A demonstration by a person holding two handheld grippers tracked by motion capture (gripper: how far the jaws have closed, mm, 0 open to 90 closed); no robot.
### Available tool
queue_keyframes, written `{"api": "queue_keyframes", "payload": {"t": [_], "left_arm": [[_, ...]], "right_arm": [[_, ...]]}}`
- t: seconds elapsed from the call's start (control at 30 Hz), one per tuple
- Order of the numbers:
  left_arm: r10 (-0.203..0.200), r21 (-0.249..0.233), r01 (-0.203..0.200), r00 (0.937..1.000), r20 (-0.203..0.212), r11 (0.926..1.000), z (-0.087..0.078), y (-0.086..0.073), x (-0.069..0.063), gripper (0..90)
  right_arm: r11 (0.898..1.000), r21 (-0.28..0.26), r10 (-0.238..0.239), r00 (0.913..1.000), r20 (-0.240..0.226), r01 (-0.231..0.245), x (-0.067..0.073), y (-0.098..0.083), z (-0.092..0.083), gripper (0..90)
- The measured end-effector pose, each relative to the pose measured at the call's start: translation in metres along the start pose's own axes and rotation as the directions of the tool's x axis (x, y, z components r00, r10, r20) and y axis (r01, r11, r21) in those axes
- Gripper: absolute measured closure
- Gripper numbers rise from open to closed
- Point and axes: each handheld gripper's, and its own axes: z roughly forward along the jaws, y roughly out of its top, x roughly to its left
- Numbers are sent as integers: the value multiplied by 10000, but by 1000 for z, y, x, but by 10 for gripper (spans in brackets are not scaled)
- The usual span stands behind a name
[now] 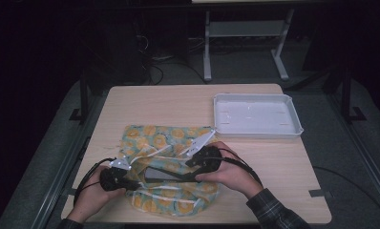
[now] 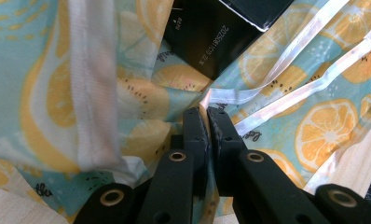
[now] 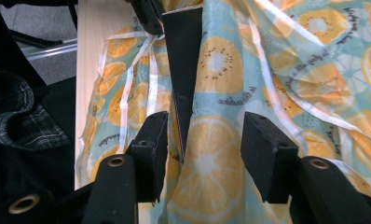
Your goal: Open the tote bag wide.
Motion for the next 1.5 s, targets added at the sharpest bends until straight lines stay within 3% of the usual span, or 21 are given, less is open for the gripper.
{"api": "queue_keyframes", "payload": {"t": [0.17, 0.27, 0.37, 0.4, 0.57, 0.77, 1.1, 1.5], "left_arm": [[-36, -41, 36, 10000, -7, 10000, 0, 0, 0, 867], [-4, 6, 4, 10000, -6, 10000, 0, 0, 0, 867], [-7, -5, 7, 10000, 5, 10000, 0, 0, 0, 867], [-42, -36, 42, 10000, 4, 10000, 0, 0, 0, 867], [-70, -76, 70, 10000, 2, 9999, 0, -1, 0, 867], [-67, -77, 68, 10000, 14, 9999, 0, -1, 0, 868], [-59, -139, 58, 10000, -29, 9999, 0, -2, 0, 869], [-151, -107, 151, 9999, 4, 9998, -1, -3, 1, 873]], "right_arm": [[9998, 177, -41, 9999, 147, 39, -1, 0, 7, 521], [9994, 323, -90, 9996, 265, 82, -2, -2, 9, 579], [9989, 431, -184, 9990, 404, 167, -2, -4, 10, 687], [9984, 510, -255, 9988, 415, 233, -2, -4, 10, 766], [9979, 578, -307, 9988, 378, 285, -2, -4, 9, 879], [9983, 556, -220, 9984, 521, 191, -6, -4, 5, 895], [9993, 292, 200, 9945, 1030, -231, -24, -12, -9, 895], [9938, 549, 856, 9805, 1769, -967, -46, -29, -18, 895]]}}
